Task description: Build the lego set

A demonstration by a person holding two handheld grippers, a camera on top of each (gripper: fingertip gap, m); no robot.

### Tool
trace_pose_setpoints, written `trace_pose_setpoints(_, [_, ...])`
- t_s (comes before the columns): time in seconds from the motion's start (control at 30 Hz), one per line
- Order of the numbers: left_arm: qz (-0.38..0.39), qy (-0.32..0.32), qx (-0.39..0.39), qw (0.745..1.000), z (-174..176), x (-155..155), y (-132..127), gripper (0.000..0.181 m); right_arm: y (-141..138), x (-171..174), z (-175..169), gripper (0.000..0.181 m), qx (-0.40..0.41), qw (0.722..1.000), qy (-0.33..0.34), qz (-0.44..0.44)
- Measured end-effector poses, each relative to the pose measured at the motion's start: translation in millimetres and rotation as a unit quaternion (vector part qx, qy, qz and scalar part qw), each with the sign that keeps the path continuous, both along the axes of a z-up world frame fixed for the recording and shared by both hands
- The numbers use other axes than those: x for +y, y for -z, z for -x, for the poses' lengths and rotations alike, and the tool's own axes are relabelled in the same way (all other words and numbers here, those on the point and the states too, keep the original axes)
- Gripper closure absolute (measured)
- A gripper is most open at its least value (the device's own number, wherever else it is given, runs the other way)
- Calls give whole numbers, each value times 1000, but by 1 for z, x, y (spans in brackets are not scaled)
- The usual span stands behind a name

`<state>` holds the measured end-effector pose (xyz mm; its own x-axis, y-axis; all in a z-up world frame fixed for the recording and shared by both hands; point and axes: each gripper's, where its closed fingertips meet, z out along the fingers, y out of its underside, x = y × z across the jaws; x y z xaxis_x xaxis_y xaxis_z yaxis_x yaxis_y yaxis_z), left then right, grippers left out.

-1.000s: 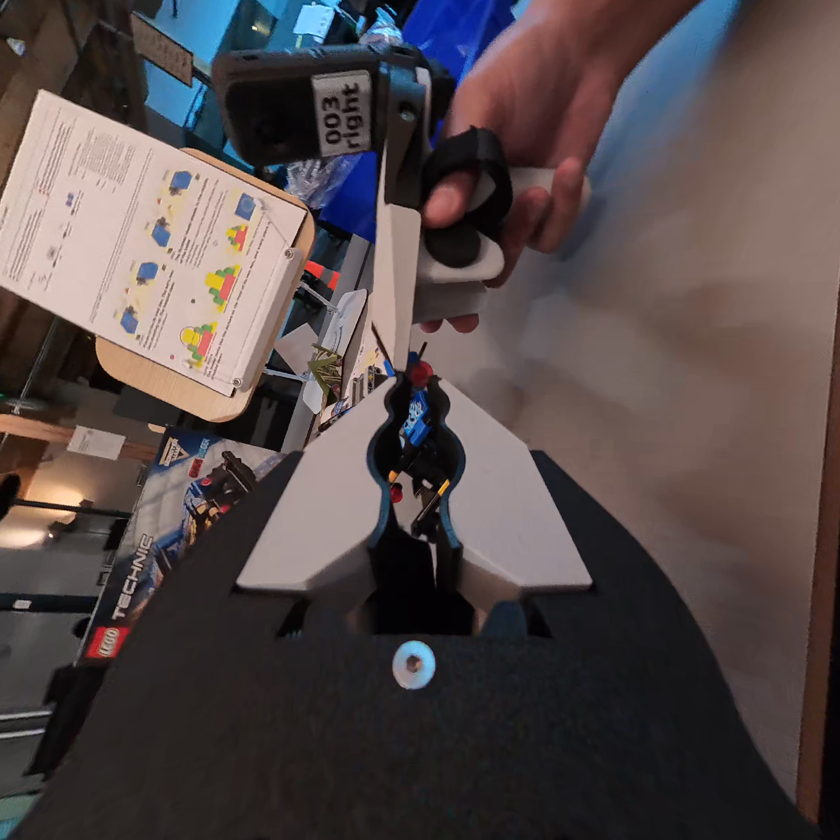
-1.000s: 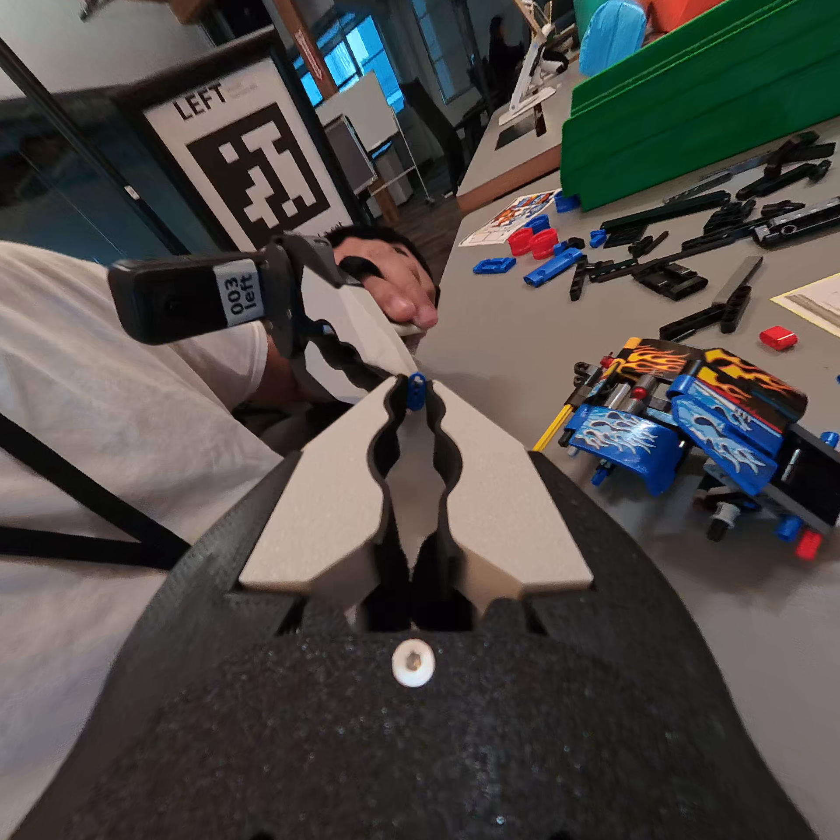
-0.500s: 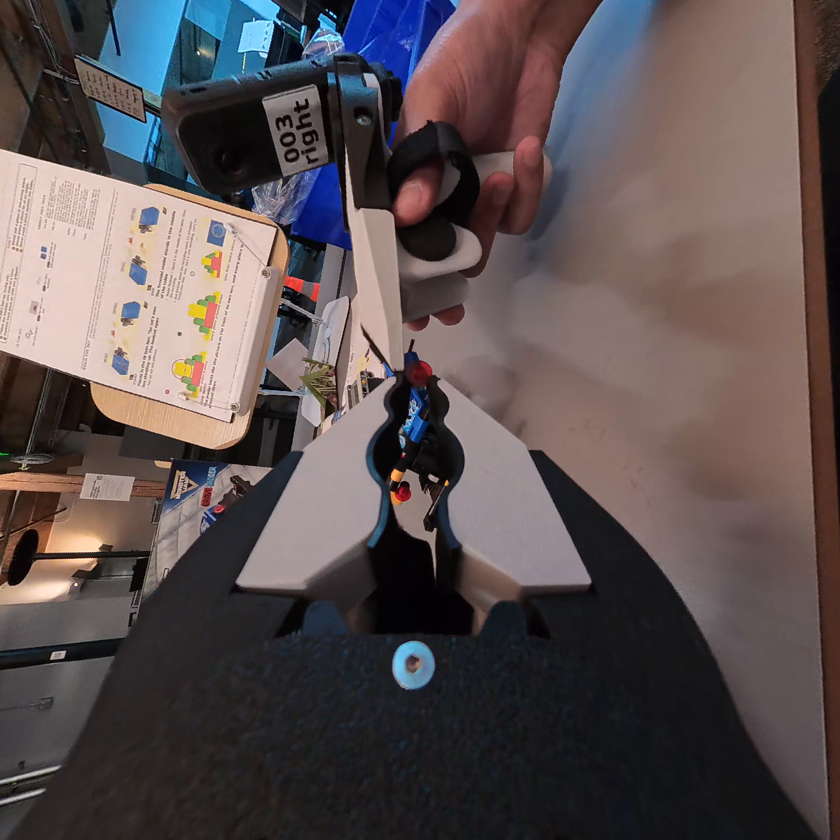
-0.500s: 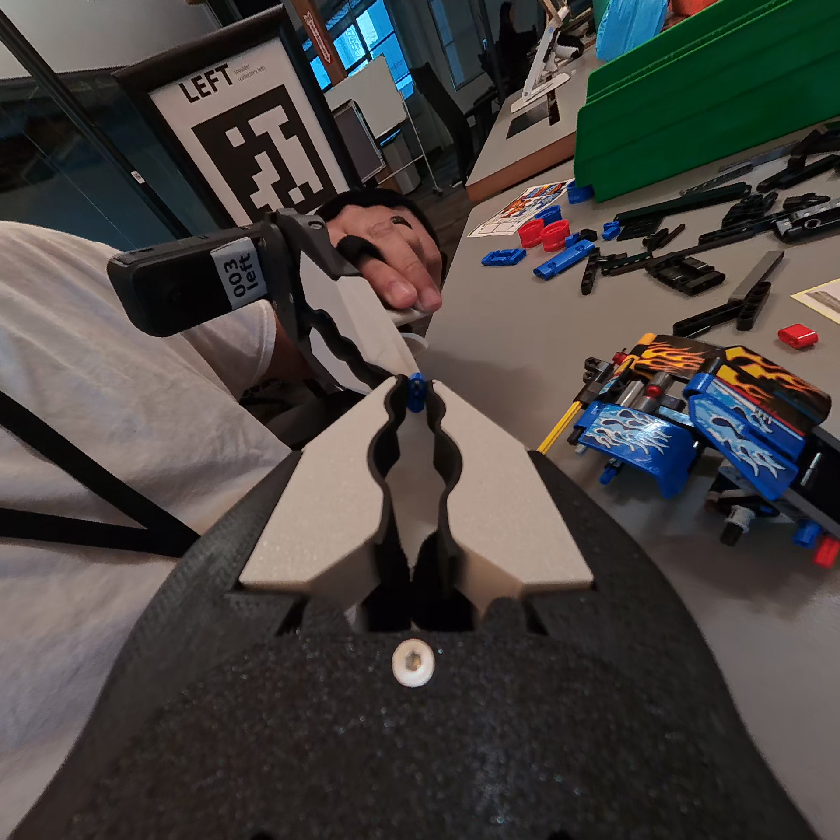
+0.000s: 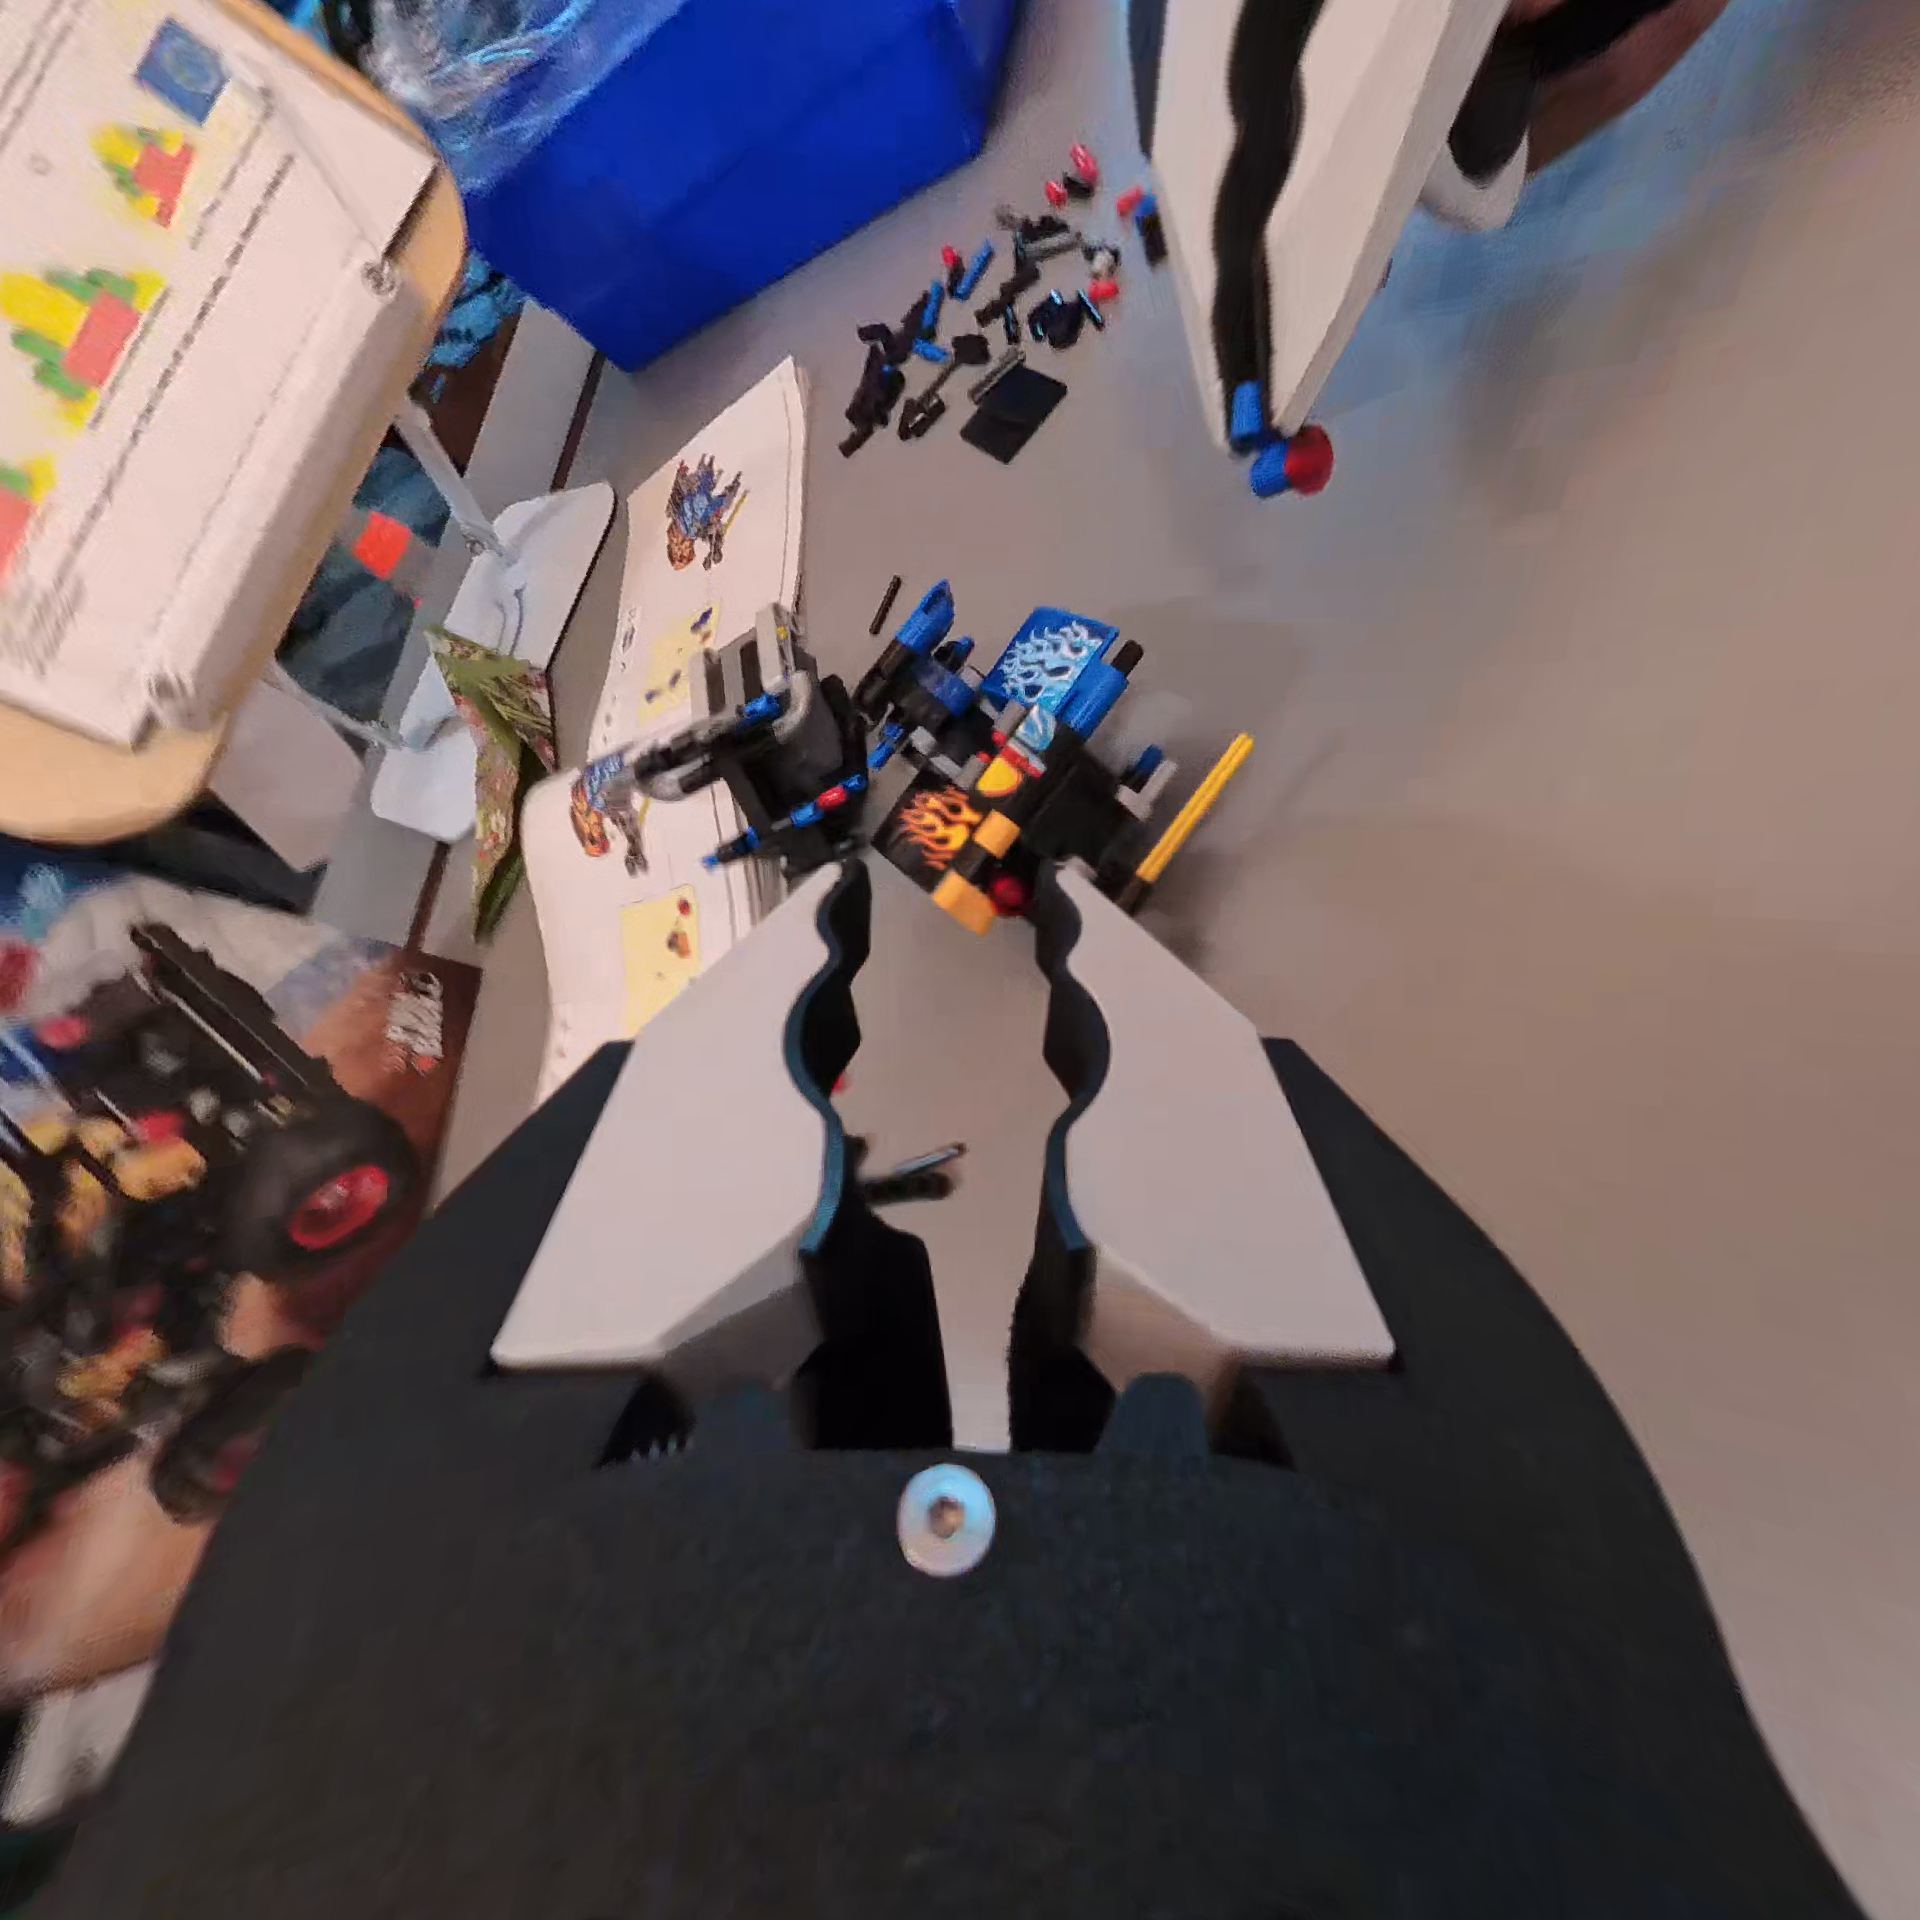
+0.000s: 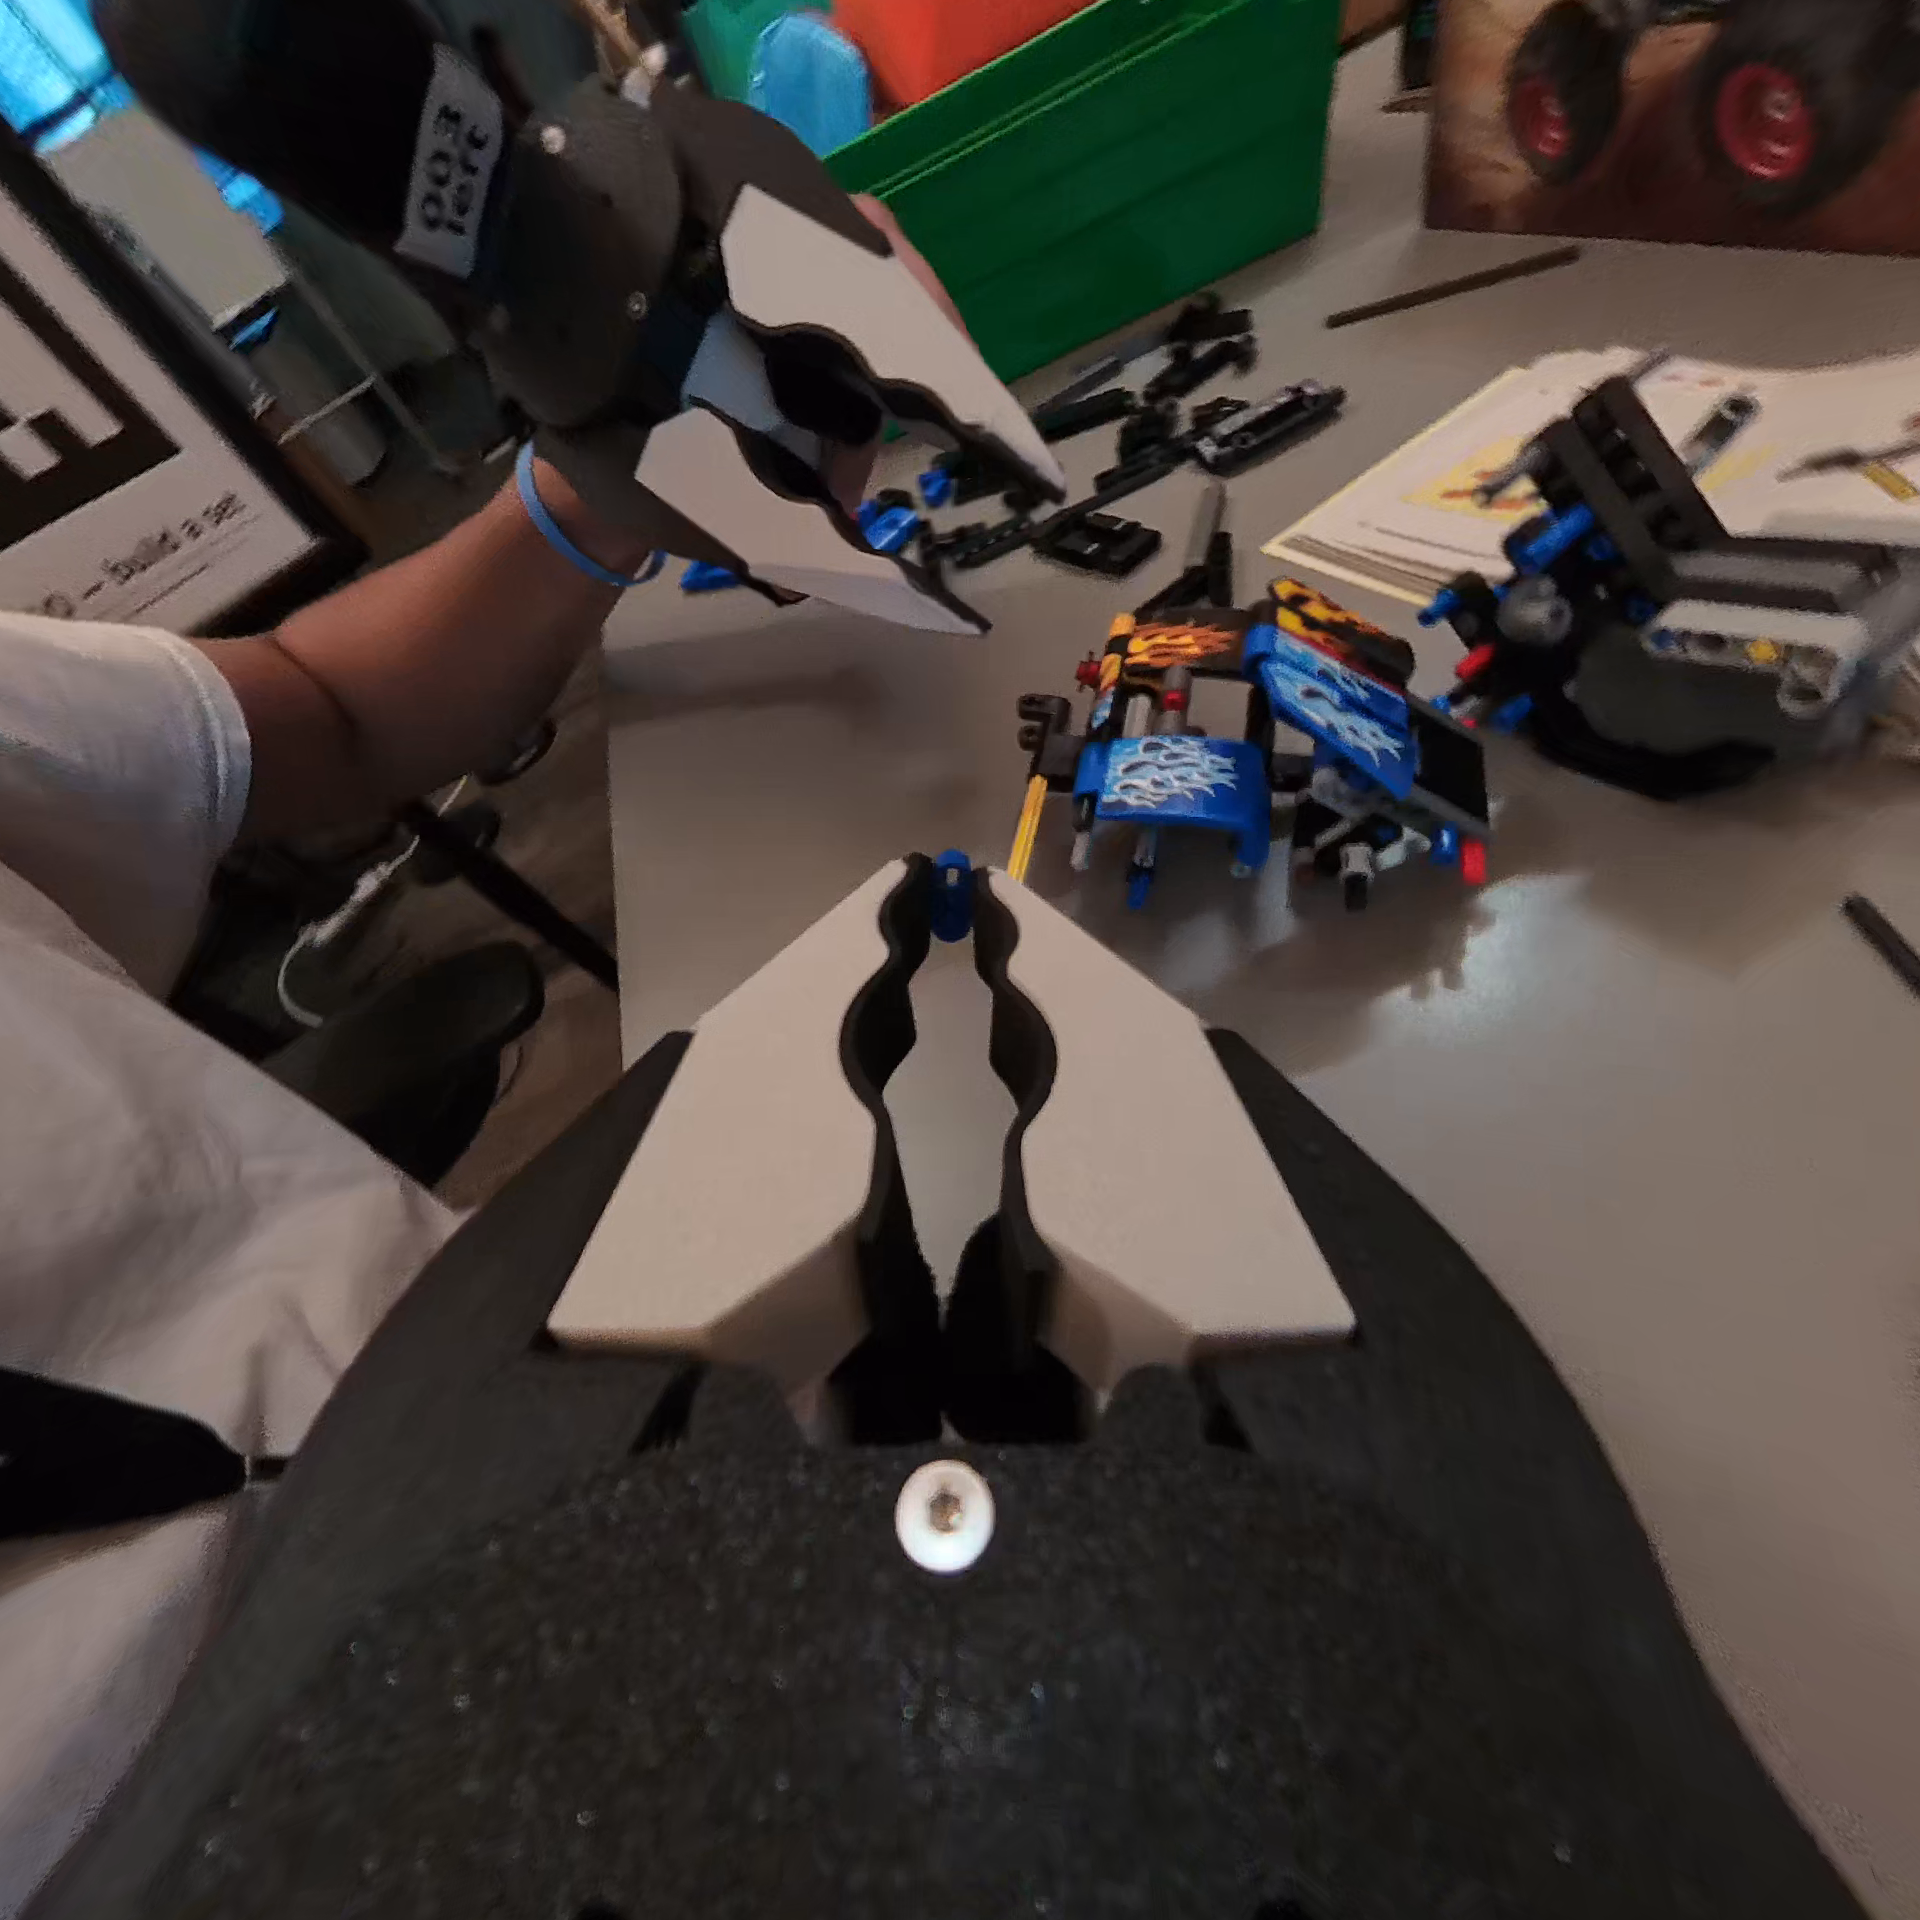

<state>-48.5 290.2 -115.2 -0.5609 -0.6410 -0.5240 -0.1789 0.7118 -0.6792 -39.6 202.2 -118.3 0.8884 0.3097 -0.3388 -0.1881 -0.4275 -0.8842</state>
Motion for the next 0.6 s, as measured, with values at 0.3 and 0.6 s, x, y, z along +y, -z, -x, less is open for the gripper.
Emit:
trace_pose_setpoints(0.3, [-201, 128, -46, 970, -22, -27, 26, 158, -3, -1, -10, 175, 78, 994, 67, -37])
trace_pose_setpoints(0.6, [-286, 92, -161, 940, -40, -23, 24, 168, 2, 2, -18, 175, 120, 987, 102, -35])
